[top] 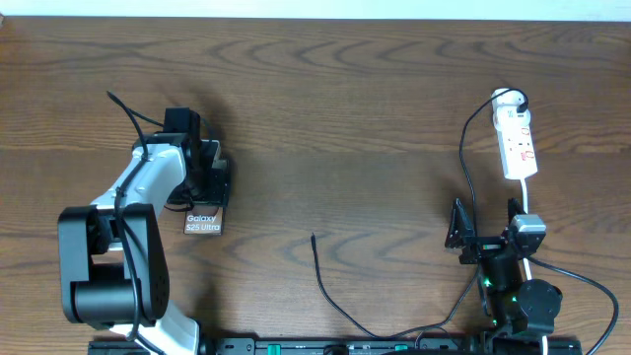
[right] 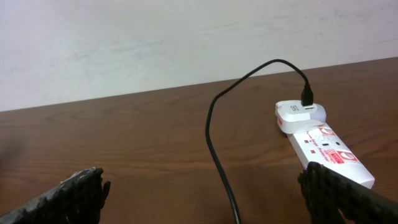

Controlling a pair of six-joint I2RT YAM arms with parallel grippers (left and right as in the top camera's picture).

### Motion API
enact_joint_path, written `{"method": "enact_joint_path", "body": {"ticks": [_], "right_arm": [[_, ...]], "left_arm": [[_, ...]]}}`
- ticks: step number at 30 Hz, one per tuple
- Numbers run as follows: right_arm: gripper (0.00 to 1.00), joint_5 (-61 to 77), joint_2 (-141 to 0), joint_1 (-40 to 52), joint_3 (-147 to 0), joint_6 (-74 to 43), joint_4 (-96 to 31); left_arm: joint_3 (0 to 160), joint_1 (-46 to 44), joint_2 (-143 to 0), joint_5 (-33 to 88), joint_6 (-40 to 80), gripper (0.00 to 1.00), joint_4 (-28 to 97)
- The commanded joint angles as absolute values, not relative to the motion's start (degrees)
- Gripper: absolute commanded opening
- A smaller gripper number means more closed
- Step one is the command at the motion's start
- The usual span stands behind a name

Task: Plug charger to phone and switch on socket
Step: 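Lower the left gripper and close it on the phone's sides, then lift the phone out of the holder with the left gripper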

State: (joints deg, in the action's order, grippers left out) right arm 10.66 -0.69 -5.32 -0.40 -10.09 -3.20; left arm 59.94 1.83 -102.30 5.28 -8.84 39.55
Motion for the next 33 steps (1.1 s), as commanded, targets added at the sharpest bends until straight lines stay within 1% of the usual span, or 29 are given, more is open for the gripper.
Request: {"method": "enact_joint_path", "body": {"ticks": [1,6,7,10,18,26,33], "right_arm": [[0.99,10.6,-0.3,-4.9,-0.3,-10.2,-3.5],[0.99,10.6,-0.3,-4.9,-0.3,-10.2,-3.5],[0.99,10.6,-0.3,-4.9,-0.3,-10.2,-3.5],[0.99,10.6,-0.3,-4.9,-0.3,-10.2,-3.5],[0.99,10.6,-0.3,-4.9,-0.3,-10.2,-3.5],[0.99,10.6,-0.3,-4.9,-0.3,-10.2,-3.5],[0.99,10.6,-0.3,-4.9,-0.3,-10.2,-3.5]], "left_arm": [[62.3,2.1,-99.6,5.5,-8.5,0.19,39.6],[62.3,2.1,-99.5,5.6,-8.3,0.19,39.6],[62.3,2.1,-99.5,5.6,-7.8,0.13,39.6],[62.3,2.1,-99.5,6.9,-7.4,0.08,39.6],[62.3,2.1,-99.5,12.5,-7.0,0.08,39.6],[64.1,2.1,-98.9,21.1,-5.1,0.07,39.6],[64.8,2.1,-95.9,31.2,-3.9,0.07,39.6]]}}
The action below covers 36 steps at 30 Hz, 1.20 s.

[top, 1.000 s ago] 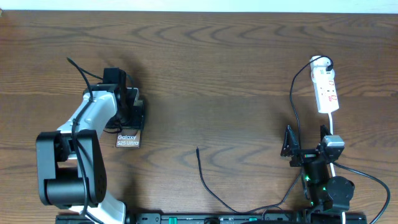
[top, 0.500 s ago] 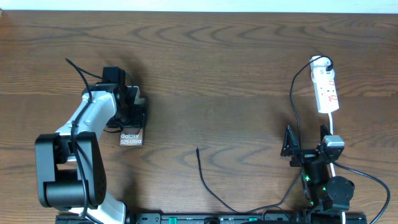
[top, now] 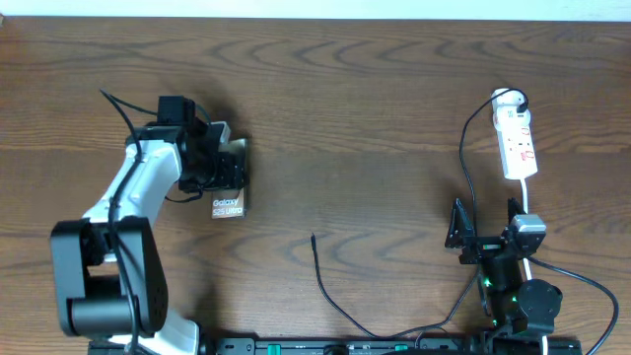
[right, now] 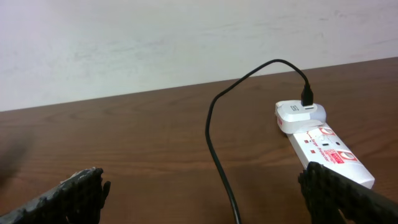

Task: Plug charger to phone and switch on socket
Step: 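Lift the phone out of the holder with the left gripper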

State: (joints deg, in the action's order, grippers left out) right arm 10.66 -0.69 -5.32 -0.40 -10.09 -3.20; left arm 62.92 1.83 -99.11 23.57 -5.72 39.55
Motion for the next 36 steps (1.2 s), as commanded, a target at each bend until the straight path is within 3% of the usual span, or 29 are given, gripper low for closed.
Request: {"method": "enact_joint_path", "body": {"ticks": [1,10,24,31,36], "right_arm": [[0.99,10.6,-0.3,-4.9,-0.3,-10.2,-3.5],[0.99,10.6,-0.3,-4.9,-0.3,-10.2,-3.5],[0.99,10.6,-0.3,-4.9,-0.3,-10.2,-3.5],[0.99,10.6,-0.3,-4.9,-0.3,-10.2,-3.5],[0.99,10.6,-0.3,-4.9,-0.3,-10.2,-3.5]], "left_arm": [[64.8,2.1,-95.4,32.2,-2.9,0.08,39.6],[64.8,2.1,-92.3,41.4,11.8,0.08,39.3],[64.8,2.1,-92.2,66.4,38.6,0.07,38.3],[64.8,2.1,-92.2,71.7,49.9,0.07,38.5],[64.8,2.1,-92.2,72.1,51.6,0.07,38.5]]}}
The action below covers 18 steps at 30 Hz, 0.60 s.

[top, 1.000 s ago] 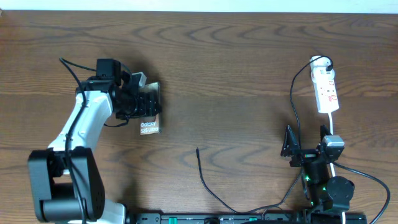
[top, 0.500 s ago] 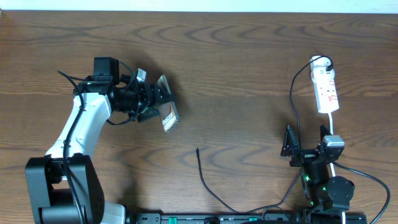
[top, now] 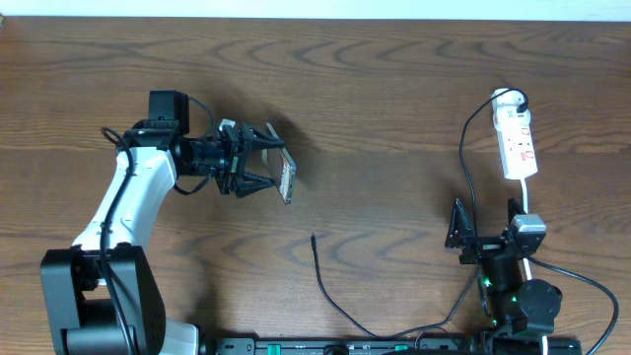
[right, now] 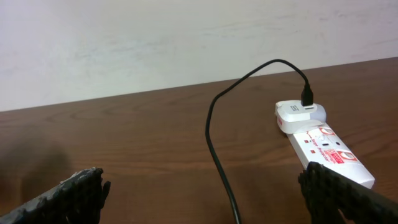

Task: Plug charger to phone and switch on socket
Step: 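Lift the phone out of the holder with the left gripper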

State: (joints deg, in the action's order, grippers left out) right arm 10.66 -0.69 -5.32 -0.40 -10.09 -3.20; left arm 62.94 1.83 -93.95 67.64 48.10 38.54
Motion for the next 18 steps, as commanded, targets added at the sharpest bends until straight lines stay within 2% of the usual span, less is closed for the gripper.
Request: {"method": "enact_joint_path", "body": {"ticks": [1,18], "right_arm": [[0.99,10.6,-0.3,-4.9,-0.3,-10.2,-3.5],[0.99,10.6,-0.3,-4.9,-0.3,-10.2,-3.5]], "left_arm": [[64.8,2.1,-92.2,72.1,51.6,0.07,38.5],[64.8,2.1,-92.2,72.9,53.5,0.07,38.3]]}}
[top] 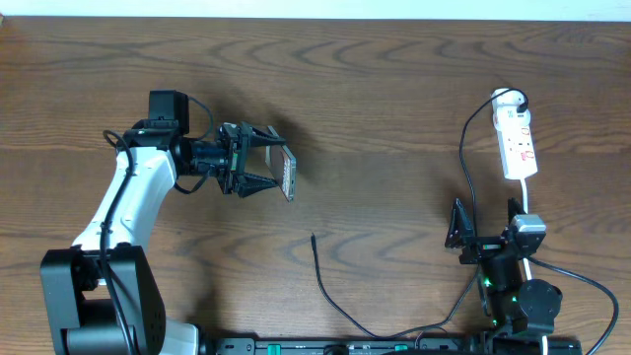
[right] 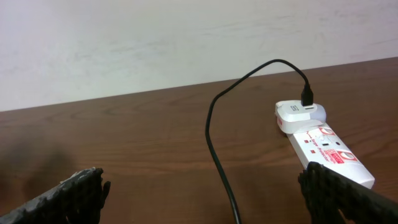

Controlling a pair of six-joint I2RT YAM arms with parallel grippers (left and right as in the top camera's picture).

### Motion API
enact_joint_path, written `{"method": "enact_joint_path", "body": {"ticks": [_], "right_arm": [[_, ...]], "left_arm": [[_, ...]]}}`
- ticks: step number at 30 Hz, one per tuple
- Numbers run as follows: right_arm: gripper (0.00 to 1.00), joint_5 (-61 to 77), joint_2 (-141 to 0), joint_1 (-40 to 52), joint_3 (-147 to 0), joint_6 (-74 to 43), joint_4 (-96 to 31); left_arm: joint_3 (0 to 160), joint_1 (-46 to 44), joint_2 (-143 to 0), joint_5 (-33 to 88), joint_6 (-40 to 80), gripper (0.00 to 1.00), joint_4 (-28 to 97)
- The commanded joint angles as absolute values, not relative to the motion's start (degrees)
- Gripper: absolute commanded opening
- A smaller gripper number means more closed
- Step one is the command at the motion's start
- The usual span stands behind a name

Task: Plug charger to phone and switch on socket
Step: 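Lift the phone out of the holder with the left gripper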

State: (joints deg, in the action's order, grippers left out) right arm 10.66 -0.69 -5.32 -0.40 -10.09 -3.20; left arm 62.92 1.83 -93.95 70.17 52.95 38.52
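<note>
In the overhead view my left gripper [top: 276, 168] is shut on the phone [top: 288, 179], which is held tilted on edge above the left-middle of the table. A black charger cable [top: 330, 291] ends with its free plug [top: 314, 237] on the table below the phone. The cable runs right and up to a white adapter [right: 300, 114] plugged into the far end of a white socket strip [right: 329, 154]. My right gripper [right: 208, 196] stands wide open near the table's front right, the cable [right: 214, 146] running between its fingers and the strip by its right finger [right: 339, 190].
The brown wooden table [top: 394, 89] ends at a pale wall behind. The left arm's white link [top: 128, 197] stretches across the left side. The right arm's base and its wiring [top: 518, 296] sit at the front right, beside the strip's own lead.
My left gripper was on the phone lying flat at the table's left, its label showing. Then it had the phone a little further right and back. Later the phone hung tilted on edge near the middle-left, where it still is. My right gripper stayed open and still.
</note>
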Motion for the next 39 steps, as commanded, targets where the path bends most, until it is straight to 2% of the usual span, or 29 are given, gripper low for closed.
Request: {"method": "enact_joint_path", "body": {"ticks": [1,39], "right_arm": [[0.99,10.6,-0.3,-4.9,-0.3,-10.2,-3.5],[0.99,10.6,-0.3,-4.9,-0.3,-10.2,-3.4]], "left_arm": [[64.8,2.1,-92.2,72.9,53.5,0.08,38.3],[64.8,2.1,-92.2,72.9,56.9,0.07,37.2]]}}
